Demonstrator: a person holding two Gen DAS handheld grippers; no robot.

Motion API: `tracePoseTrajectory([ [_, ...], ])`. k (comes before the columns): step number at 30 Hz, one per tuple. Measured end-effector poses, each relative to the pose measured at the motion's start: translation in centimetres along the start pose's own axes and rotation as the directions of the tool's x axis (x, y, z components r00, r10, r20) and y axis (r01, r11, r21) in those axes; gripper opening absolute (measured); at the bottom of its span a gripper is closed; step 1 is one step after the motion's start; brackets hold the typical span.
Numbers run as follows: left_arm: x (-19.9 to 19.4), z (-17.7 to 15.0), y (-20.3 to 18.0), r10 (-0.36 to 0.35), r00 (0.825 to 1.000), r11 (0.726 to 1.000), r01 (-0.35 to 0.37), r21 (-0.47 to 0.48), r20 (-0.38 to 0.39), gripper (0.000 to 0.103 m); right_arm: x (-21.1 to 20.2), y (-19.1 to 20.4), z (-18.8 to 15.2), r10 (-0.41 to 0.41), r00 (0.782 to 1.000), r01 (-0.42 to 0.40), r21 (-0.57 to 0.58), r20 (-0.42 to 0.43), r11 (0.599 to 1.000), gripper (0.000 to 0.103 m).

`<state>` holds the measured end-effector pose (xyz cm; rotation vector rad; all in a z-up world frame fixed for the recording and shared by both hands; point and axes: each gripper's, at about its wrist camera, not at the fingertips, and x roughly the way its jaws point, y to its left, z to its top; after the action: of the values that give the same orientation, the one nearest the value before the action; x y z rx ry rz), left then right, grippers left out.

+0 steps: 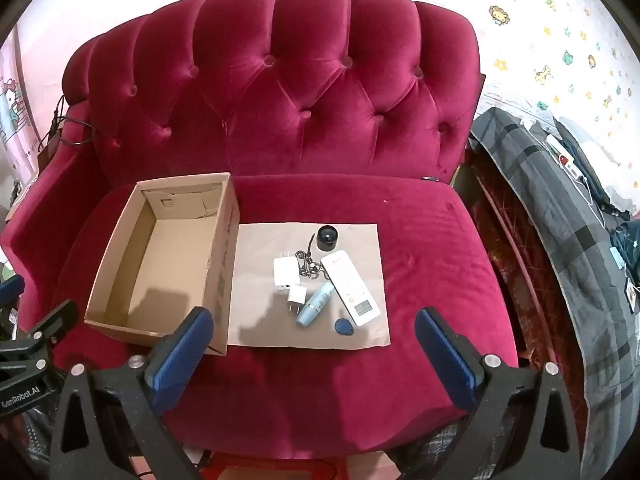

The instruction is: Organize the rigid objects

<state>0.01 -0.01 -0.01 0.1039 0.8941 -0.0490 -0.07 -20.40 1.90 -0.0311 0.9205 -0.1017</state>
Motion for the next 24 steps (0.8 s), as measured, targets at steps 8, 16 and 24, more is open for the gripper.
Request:
tracePoseTrajectory([
  [8, -0.72, -0.15, -0.27, -0.001, 1.0, 1.0, 0.001, -0.009, 0.009, 0.103, -0.24, -0.09, 0.06, -0.001, 1.0, 0.001, 0.004, 0.002, 1.0, 0.103],
  [16, -0.19, -0.28, -0.38, 0.001, 1.0, 1.0, -0.001, 0.008, 0.012, 0.103, 0.01, 0.28, -0.1, -0.007, 1.0, 0.007, -0.01, 0.01, 1.0, 0.103],
  [24, -0.25, 0.09, -0.41, -0.005, 1.0, 1.0, 0.004, 0.014, 0.009, 0.103, -0.45, 0.05, 0.22, -0.005, 1.0, 0.005, -0.003, 0.012, 1.0, 0.103],
])
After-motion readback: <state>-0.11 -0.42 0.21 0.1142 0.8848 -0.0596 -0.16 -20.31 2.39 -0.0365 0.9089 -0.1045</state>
